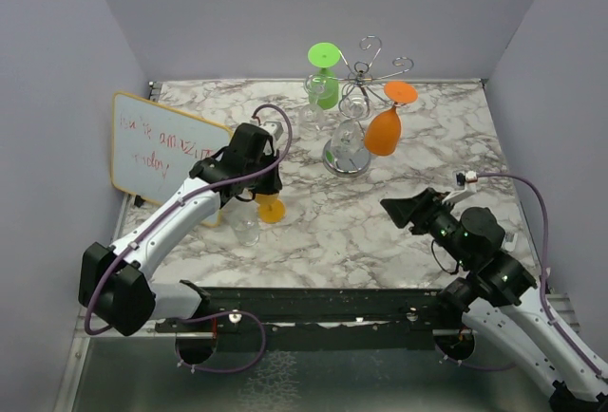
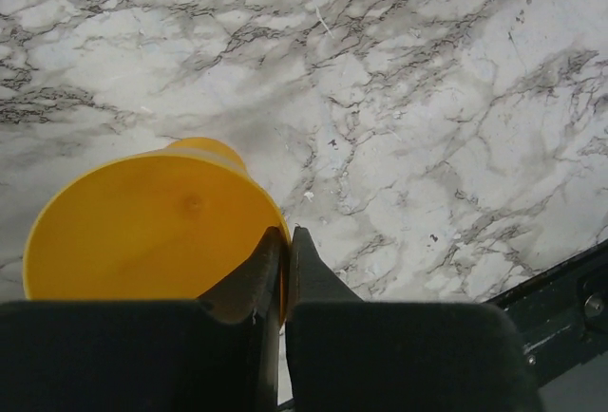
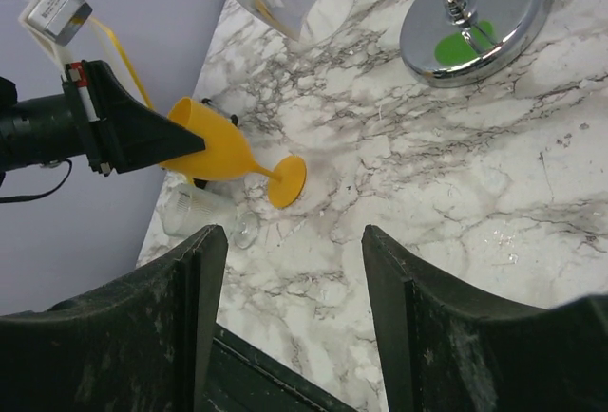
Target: Place the wine glass upside down on the wine glass rack
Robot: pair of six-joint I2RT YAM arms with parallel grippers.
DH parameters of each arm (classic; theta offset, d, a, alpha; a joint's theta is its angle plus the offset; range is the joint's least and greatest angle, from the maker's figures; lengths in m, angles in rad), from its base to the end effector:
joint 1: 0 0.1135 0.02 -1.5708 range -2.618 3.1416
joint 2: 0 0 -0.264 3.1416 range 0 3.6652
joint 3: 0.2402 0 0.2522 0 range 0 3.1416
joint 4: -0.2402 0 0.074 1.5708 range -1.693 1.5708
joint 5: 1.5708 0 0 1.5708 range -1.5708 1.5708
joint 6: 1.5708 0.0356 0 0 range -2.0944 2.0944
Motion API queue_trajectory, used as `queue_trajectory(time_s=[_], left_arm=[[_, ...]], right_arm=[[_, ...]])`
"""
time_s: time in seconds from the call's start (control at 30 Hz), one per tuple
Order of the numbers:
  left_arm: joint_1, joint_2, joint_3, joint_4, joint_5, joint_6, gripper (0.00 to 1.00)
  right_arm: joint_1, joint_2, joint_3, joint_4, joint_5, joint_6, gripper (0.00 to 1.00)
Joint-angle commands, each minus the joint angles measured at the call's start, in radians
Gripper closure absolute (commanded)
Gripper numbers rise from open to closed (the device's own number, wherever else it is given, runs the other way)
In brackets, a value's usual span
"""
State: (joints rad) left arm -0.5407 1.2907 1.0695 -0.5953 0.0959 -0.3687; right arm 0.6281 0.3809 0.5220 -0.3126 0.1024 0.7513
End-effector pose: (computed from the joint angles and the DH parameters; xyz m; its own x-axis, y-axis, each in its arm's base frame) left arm 0.2333 -0.1440 0.2923 -0.7877 0.0545 -0.6136 0.3052 0.8998 -0.3119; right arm 0.0967 0.0657 0.2868 -0.4443 0.5165 -0.7320 -0.2734 0.6999 0.6598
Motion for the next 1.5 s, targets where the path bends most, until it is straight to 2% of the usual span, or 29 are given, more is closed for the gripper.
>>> queue_trajectory(time_s=[0.0, 0.17, 0.27, 0.43, 0.57, 0.7, 0.83, 0.97, 1.2, 1.33, 1.47], left_arm=[[-0.037, 0.012, 0.029, -0.028, 0.038, 0.000, 1.00], [-0.133, -0.027, 0.032, 0.046, 0.074, -0.079, 1.00], [-0.213, -0.068, -0.011, 0.160, 0.058, -0.143, 1.00], [-0.312, -0.130, -0.118, 0.390, -0.014, -0.208, 1.00], [-0.379, -0.160, -0.208, 0.569, -0.060, -0.212, 1.00], [-0.446, -0.174, -0.271, 0.696, -0.142, -0.186, 1.00], [-0.520, -0.183, -0.335, 0.841, -0.196, -0.169, 1.00], [-0.604, -0.174, -0.355, 0.904, -0.308, -0.115, 1.00], [-0.686, -0.166, -0.368, 0.991, -0.406, -0.057, 1.00], [-0.706, -0.167, -0.374, 1.041, -0.394, -0.040, 1.00], [-0.718, -0.152, -0.369, 1.070, -0.358, -0.042, 1.00]], right_arm=[[-0.001, 0.004, -0.017, 0.035, 0.023, 0.065, 0.37], [-0.001, 0.042, -0.028, 0.064, -0.055, 0.178, 0.37], [-0.001, 0.069, -0.034, 0.066, -0.076, 0.317, 0.38], [-0.002, 0.099, -0.050, 0.108, -0.096, 0.502, 0.46], [-0.001, 0.122, -0.030, 0.074, -0.073, 0.601, 0.50], [-0.001, 0.135, -0.022, -0.025, -0.006, 0.730, 0.49], [-0.001, 0.119, -0.070, -0.043, 0.004, 0.845, 0.47], [-0.001, 0.100, -0.104, -0.048, 0.003, 0.912, 0.48], [-0.001, 0.034, -0.076, -0.214, 0.114, 0.983, 0.48], [-0.002, -0.006, -0.079, -0.243, 0.173, 1.030, 0.48], [-0.002, -0.013, -0.093, -0.197, 0.178, 1.057, 0.49]])
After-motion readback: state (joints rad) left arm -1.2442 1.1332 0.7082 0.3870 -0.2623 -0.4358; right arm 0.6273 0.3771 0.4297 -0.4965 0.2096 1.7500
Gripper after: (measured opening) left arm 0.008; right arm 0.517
